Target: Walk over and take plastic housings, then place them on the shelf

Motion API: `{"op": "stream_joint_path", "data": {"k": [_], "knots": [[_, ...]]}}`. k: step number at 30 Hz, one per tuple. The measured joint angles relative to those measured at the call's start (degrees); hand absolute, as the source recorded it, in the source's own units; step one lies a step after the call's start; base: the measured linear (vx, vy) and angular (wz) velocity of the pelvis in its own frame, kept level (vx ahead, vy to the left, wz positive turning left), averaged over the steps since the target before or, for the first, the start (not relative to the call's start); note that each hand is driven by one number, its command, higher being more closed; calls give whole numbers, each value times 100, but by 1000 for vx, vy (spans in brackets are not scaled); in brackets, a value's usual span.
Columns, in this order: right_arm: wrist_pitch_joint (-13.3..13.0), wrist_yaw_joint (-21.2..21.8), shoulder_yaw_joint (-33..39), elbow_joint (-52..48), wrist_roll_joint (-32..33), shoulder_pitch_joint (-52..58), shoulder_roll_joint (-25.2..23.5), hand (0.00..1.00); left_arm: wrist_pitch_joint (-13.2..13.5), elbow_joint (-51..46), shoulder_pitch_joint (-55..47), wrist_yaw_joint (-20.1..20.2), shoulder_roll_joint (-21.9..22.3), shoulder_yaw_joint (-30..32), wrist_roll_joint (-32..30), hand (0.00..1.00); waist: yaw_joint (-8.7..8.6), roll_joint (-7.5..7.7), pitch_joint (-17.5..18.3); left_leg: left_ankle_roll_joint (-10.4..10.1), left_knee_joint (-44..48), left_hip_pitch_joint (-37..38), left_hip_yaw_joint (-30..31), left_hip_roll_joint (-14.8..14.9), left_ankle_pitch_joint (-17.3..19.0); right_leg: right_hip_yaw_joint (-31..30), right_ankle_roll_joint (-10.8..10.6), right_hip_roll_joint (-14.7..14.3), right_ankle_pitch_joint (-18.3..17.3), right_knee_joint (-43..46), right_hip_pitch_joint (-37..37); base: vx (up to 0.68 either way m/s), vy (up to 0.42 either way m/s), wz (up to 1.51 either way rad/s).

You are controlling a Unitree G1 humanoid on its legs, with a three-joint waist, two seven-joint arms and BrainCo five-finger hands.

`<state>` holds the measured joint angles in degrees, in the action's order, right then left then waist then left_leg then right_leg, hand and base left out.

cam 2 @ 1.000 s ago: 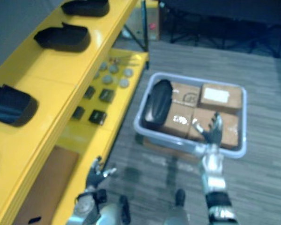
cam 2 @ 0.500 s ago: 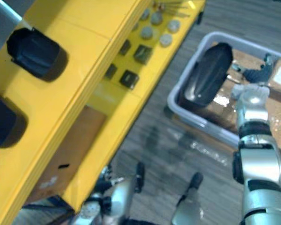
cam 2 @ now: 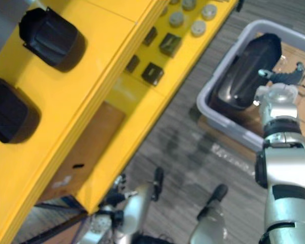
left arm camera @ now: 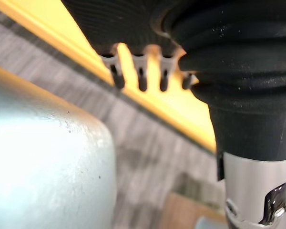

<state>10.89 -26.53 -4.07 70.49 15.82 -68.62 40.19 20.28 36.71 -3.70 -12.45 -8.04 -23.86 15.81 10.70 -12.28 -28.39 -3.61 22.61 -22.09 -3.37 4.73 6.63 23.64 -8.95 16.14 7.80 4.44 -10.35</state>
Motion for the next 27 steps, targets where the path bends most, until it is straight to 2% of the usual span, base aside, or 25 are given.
{"op": "stream_joint_path", "data": {"k": [3,9,10,13,15,20,22,27], "knots": [[356,-77,4,263,-66,3,5,0,16,45,57,-41,1,-50,89,0,83,-5,4,1,-7,-33,3,-1,-13,1,1,4,0,21,-49,0,0,0],[543,-170,1,262,-98,-2,150,0,95,159,166,-47,-35,-176,250,0,133,-23,15,17,50,-223,124,-69,-23,138,3,89,-105,192,-183,-25,25,11],[566,-189,-3,268,-99,-2,178,100,97,160,175,-46,-33,-179,295,0,152,-25,16,16,60,-240,128,-70,-22,139,4,92,-109,204,-202,-26,21,8],[691,-214,-42,271,-137,-3,329,100,106,189,220,-41,-25,-214,459,0,274,-49,33,17,91,-322,137,-78,-22,148,5,105,-111,227,-276,-21,10,2],[813,-194,-224,292,-380,-3,541,100,151,237,233,-38,-6,-217,488,0,342,-95,64,17,114,-424,159,-97,-22,166,2,132,-122,278,-367,-33,14,5],[1045,104,-421,295,-1017,16,1050,100,212,510,333,-41,53,-404,665,0,409,-305,215,28,160,-609,241,-167,-28,270,-7,192,-131,316,-475,-21,18,10],[1296,269,-522,297,-1610,56,1112,100,262,539,333,-42,70,-439,670,0,443,-341,241,29,155,-621,279,-170,-29,311,-24,188,-152,318,-470,-12,-5,9],[1802,590,-593,379,-2520,41,1153,100,364,537,332,-102,66,-510,673,0,503,-352,249,29,129,-621,292,-190,-29,339,-37,203,-170,317,-463,-4,-4,3]]}}
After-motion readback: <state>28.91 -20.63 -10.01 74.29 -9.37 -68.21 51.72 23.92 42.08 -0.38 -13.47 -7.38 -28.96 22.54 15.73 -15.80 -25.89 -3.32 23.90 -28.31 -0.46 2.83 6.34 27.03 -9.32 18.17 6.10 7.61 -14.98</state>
